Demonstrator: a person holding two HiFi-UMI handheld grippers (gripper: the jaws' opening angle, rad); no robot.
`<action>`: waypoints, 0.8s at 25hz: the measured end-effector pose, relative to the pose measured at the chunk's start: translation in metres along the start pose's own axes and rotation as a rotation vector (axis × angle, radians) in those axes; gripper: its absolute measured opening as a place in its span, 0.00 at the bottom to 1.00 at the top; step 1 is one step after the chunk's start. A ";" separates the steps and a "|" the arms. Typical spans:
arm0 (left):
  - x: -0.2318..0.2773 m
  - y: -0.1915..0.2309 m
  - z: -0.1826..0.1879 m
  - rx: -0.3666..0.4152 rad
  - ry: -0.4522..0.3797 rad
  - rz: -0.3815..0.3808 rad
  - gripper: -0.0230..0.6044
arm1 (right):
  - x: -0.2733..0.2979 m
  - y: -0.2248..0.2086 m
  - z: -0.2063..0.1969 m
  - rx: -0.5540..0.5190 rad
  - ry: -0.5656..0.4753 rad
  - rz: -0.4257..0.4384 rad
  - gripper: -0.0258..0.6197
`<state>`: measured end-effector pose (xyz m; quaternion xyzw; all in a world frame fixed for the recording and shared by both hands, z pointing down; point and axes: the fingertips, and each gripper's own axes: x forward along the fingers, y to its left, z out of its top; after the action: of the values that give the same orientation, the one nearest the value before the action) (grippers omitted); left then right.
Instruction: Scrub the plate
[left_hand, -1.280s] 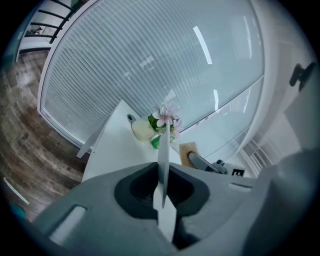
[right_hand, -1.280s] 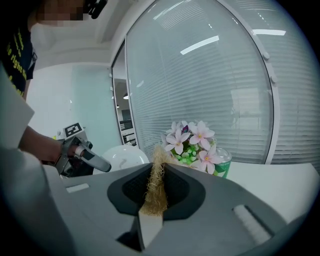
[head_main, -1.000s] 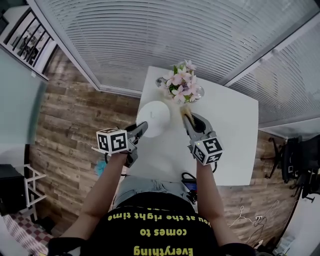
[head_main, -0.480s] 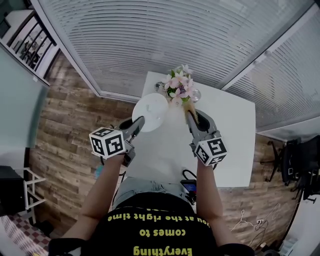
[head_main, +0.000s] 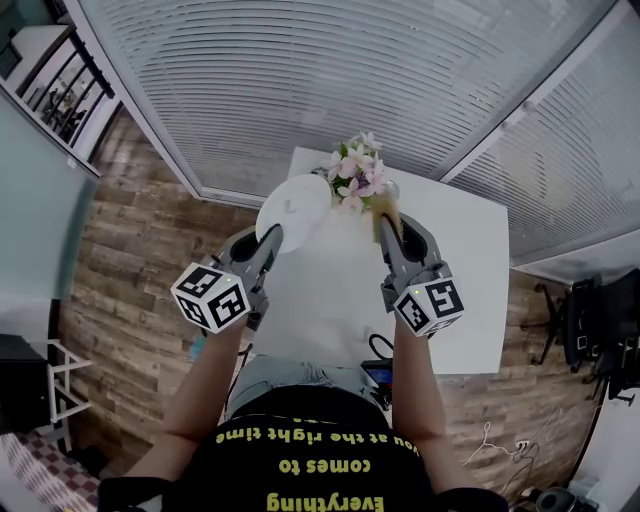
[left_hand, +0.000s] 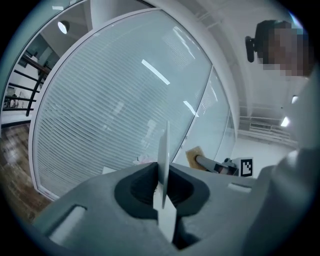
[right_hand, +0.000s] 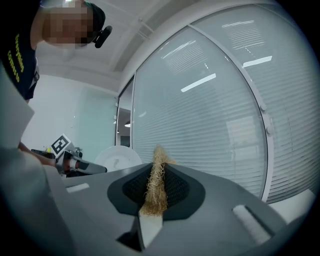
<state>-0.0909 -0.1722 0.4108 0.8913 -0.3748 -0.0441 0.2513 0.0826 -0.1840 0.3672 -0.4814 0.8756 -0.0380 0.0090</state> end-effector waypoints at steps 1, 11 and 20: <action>-0.002 -0.002 0.003 0.014 -0.013 -0.002 0.07 | -0.001 0.002 0.005 -0.002 -0.013 0.000 0.11; -0.010 -0.025 0.016 0.099 -0.084 -0.020 0.07 | -0.008 0.019 0.039 -0.063 -0.117 -0.002 0.11; -0.004 -0.041 0.011 0.106 -0.067 -0.062 0.07 | -0.006 0.029 0.045 -0.073 -0.151 0.025 0.11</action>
<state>-0.0703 -0.1501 0.3809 0.9126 -0.3570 -0.0620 0.1895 0.0640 -0.1659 0.3200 -0.4720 0.8791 0.0306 0.0579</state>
